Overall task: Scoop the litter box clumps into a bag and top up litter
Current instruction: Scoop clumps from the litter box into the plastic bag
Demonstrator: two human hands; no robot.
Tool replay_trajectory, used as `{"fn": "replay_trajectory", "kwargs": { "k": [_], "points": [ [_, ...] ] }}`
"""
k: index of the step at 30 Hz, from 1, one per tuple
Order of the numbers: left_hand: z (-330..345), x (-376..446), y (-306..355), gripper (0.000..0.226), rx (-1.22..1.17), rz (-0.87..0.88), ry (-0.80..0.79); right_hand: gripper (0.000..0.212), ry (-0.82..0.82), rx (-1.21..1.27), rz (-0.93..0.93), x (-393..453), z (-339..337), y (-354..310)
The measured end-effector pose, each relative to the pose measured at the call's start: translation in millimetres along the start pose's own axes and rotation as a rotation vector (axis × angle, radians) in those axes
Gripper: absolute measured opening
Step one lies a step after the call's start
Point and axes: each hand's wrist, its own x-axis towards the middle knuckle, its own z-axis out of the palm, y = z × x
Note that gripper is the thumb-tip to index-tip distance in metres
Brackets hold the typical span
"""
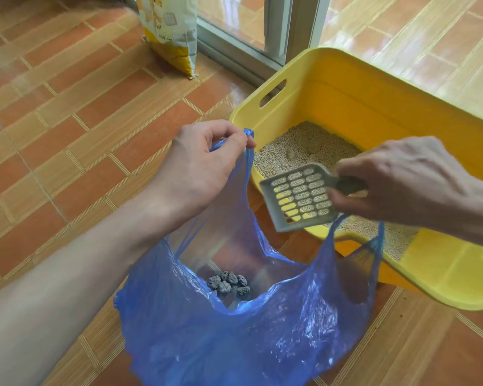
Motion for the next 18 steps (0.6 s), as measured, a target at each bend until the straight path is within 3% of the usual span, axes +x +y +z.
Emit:
{"fn": "replay_trajectory", "kwargs": {
  "k": [6,13,18],
  "points": [
    [0.2,-0.8,-0.2,0.028,-0.010,-0.004,-0.017,0.047,0.010,-0.012,0.129,17.3,14.2,59.3],
    [1.4,-3.0,-2.7,0.026,0.000,-0.010,-0.019,0.050,-0.244,-0.096,0.294,46.5,66.4,100.0],
    [0.8,-1.8,-4.0,0.026,0.051,-0.024,0.007,0.049,-0.356,-0.065,0.306,63.1,82.4,101.7]
  ]
}}
